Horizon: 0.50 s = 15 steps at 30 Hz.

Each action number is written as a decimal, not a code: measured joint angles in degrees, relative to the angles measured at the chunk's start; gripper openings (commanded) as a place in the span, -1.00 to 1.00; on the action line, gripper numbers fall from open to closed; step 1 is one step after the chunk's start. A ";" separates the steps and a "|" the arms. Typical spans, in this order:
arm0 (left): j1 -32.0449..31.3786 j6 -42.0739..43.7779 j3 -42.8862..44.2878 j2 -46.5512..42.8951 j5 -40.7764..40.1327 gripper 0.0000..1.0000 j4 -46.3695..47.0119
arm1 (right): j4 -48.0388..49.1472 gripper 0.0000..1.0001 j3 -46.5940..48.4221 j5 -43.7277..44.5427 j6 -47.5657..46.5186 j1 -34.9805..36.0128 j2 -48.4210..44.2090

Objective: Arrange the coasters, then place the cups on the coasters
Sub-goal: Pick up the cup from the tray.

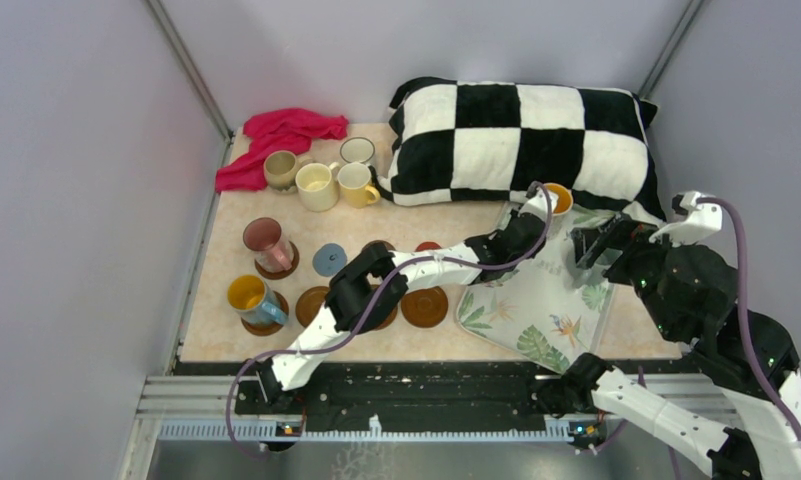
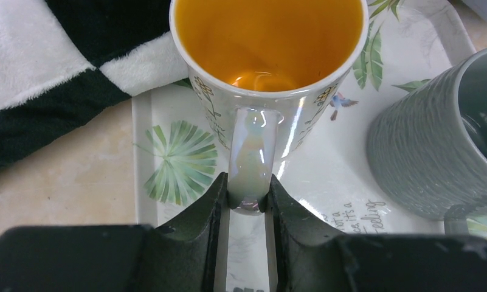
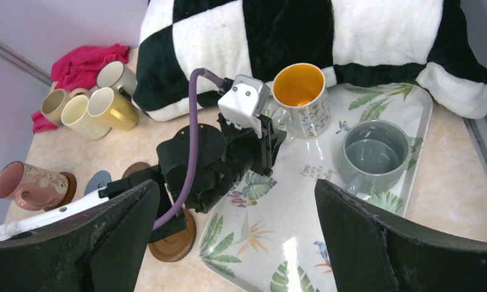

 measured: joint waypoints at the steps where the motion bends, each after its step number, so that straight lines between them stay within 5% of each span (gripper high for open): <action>1: 0.00 0.02 -1.01 -0.39 0.20 -1.00 0.90 | 0.15 0.98 0.00 -0.09 0.00 0.00 0.09; 15: 0.00 1.88 -15.06 -8.61 2.23 -1.00 7.10 | 1.40 0.98 -1.20 -0.35 -0.11 0.00 0.35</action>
